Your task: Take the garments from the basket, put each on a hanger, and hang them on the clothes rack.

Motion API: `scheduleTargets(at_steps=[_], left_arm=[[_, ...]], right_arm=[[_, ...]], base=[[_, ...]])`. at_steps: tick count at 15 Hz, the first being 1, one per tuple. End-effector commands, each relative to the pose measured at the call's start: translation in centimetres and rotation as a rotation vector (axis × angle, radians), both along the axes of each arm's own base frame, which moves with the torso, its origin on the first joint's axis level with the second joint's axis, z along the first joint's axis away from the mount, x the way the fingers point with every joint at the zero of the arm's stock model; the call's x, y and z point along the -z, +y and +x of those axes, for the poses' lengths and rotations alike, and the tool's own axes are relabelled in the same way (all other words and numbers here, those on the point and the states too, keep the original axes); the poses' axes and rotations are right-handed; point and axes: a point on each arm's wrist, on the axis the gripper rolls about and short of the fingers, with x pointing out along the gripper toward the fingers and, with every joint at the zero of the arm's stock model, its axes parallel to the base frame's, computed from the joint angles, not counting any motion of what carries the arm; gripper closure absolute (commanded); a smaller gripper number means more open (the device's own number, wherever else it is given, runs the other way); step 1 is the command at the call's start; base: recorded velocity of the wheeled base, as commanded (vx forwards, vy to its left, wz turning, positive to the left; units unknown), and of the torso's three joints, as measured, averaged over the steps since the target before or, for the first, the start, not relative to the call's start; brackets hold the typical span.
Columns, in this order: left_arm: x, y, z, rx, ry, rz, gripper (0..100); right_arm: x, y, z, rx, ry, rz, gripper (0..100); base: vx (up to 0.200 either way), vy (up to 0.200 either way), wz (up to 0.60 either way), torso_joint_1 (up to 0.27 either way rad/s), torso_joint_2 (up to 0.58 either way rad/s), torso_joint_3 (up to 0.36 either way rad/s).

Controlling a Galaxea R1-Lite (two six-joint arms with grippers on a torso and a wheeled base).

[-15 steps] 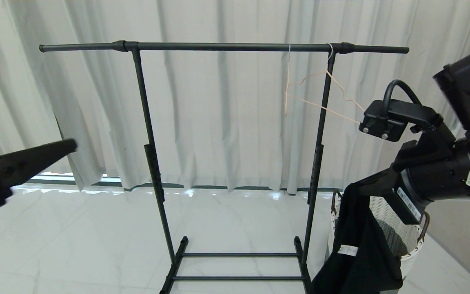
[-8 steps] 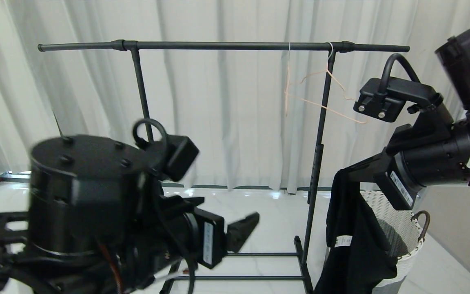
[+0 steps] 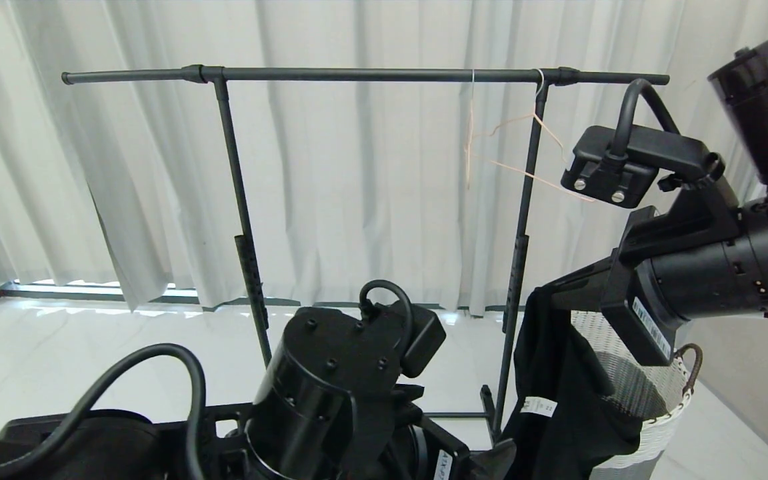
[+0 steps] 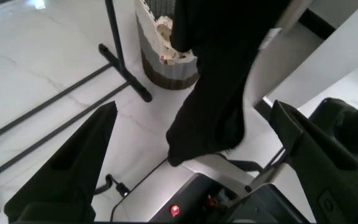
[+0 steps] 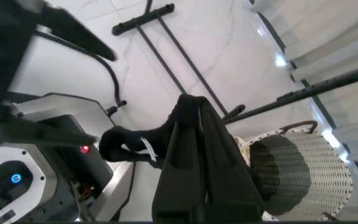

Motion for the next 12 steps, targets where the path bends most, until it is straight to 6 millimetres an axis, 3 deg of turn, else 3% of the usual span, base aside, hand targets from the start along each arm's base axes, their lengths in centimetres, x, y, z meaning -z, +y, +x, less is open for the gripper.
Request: scheduleTargets(at_steps=[1, 6, 12], left_arm=[[1.6, -0.8, 0.7, -0.003, 0.022, 0.035, 0], [3.4, -1.5, 1.0, -0.003, 0.055, 0.086, 0], [3.9, -2.3, 0.2, 0.035, 0.061, 0.101, 0]], right_arm=[[-0.3, 0.1, -0.4, -0.017, -0.008, 0.009, 100], [-0.6, 0.3, -1.1, -0.044, -0.014, 0.017, 100], [-0.8, 0.5, -1.7, -0.07, -0.019, 0.024, 100]], base=[[0.0, 0.0, 0.0, 0.0, 0.0, 0.0], [0.0, 0.0, 0.0, 0.0, 0.0, 0.0], [0.0, 0.0, 0.0, 0.0, 0.0, 0.0]])
